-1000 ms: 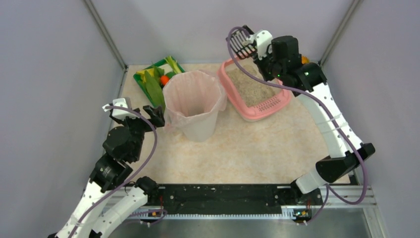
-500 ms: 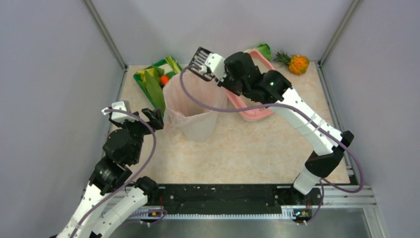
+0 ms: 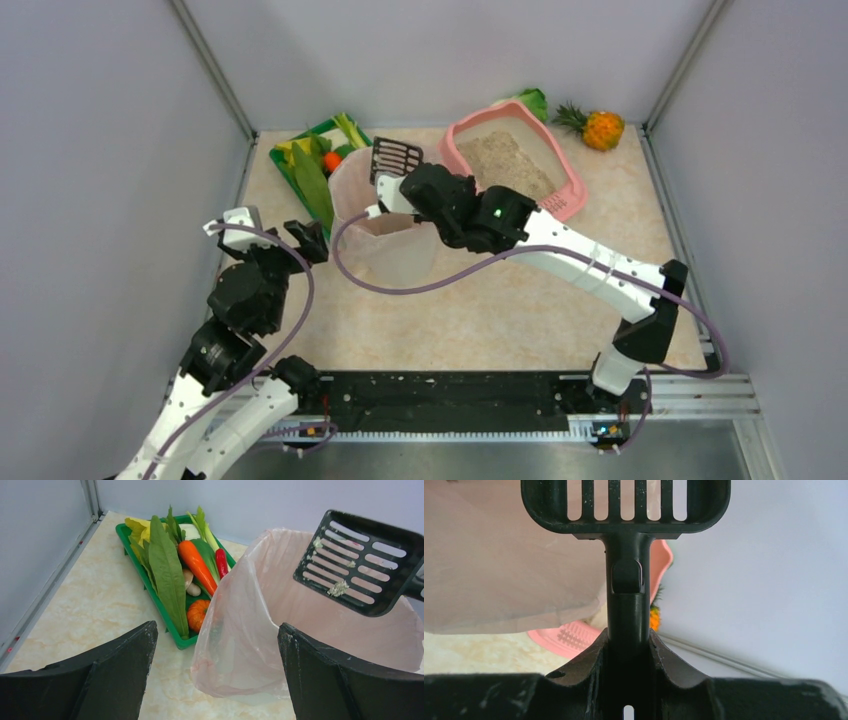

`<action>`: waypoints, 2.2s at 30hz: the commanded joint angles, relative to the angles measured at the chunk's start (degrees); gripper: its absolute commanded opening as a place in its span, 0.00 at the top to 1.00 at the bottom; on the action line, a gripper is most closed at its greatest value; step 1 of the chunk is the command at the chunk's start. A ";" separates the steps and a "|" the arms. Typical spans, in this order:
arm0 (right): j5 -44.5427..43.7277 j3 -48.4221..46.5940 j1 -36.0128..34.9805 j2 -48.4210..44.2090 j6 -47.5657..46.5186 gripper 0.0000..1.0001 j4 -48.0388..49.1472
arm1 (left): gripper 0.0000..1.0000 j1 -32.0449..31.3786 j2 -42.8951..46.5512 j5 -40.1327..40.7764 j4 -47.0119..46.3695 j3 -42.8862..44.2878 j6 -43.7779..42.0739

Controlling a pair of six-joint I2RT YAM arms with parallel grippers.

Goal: Clean the litter box

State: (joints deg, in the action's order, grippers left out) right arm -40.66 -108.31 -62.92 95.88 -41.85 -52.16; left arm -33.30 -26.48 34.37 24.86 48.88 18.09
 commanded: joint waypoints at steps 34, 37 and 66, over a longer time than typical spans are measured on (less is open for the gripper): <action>-10.63 29.18 -6.13 -12.34 -60.32 1.00 54.01 | 0.05 0.12 8.15 5.77 4.68 -0.67 2.66; -9.92 31.07 -5.46 -13.32 -60.26 1.00 53.99 | 0.05 0.11 7.77 5.27 4.38 -0.52 2.21; -5.67 34.53 -2.62 -17.21 -51.29 1.00 57.18 | 0.05 0.16 4.27 3.05 0.29 -0.97 1.67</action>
State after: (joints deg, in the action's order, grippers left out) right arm -49.17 -71.18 -65.49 82.70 -99.46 5.80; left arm -33.30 -20.53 38.15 29.06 47.86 20.21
